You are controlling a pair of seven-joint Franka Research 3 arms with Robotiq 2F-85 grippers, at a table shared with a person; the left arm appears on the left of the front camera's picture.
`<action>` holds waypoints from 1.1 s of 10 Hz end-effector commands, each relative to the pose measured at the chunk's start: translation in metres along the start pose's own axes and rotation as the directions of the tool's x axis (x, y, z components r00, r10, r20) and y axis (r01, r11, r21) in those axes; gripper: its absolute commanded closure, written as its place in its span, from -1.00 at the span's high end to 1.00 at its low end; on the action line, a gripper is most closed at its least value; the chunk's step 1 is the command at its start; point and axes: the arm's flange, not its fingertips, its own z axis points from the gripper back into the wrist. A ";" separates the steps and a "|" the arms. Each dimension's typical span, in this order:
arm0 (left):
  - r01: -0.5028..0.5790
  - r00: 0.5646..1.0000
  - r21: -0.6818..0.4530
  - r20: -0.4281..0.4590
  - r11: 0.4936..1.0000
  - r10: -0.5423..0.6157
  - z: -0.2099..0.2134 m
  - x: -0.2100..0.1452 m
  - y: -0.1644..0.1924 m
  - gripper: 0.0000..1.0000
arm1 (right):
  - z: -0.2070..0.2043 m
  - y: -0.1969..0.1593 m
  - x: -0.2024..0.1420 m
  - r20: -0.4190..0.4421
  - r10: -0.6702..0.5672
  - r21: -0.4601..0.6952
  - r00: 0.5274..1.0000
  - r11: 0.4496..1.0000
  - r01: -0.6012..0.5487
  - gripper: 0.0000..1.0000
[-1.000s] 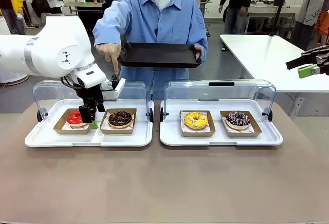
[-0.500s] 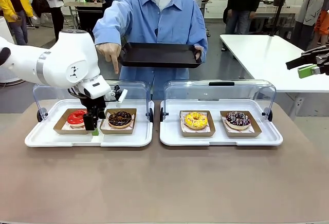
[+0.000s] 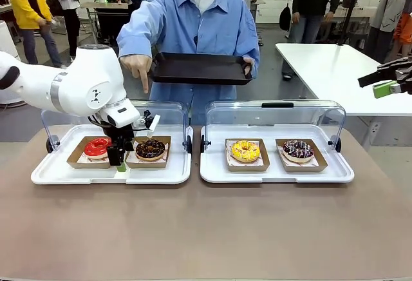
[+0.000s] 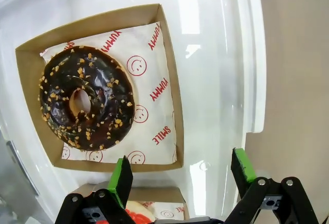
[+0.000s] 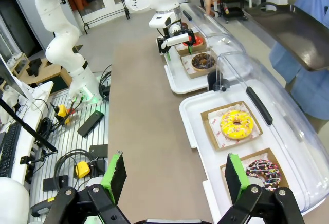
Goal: Provide the desired donut to the person.
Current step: Pick up and lift the Paper togo box containing the Donut pointed at by the person.
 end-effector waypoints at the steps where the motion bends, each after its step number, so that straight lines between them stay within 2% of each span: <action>1: -0.007 1.000 0.005 0.017 1.000 0.007 -0.005 0.003 0.008 1.00 | 0.000 0.000 0.000 0.011 0.003 0.007 1.000 1.000 -0.004 1.00; 11: -0.003 0.999 -0.042 0.041 0.999 0.005 -0.019 0.009 0.012 1.00 | 0.000 0.000 0.000 0.011 0.003 0.007 1.000 1.000 -0.004 1.00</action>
